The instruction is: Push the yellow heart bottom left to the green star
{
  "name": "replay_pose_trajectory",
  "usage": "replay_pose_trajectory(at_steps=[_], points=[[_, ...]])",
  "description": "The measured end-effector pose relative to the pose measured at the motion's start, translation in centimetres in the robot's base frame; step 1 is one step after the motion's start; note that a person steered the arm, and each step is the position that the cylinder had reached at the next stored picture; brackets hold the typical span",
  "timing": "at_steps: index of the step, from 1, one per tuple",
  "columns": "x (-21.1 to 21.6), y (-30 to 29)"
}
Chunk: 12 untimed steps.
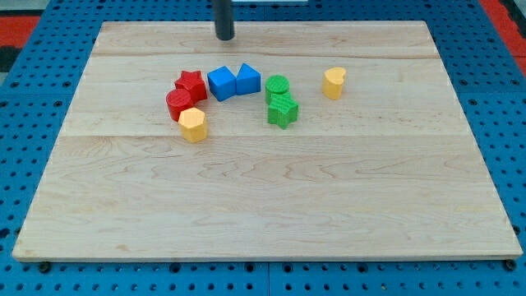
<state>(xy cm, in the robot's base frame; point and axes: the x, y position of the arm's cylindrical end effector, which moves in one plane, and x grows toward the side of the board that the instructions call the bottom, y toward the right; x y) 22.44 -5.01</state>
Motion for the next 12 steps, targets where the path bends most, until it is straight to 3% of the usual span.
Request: replay_pose_trajectory(at_steps=[4, 6, 7, 10, 12], points=[[7.9, 13.4], [16.4, 13.9], [17.5, 14.3], [9.1, 14.7], [10.6, 17.4]])
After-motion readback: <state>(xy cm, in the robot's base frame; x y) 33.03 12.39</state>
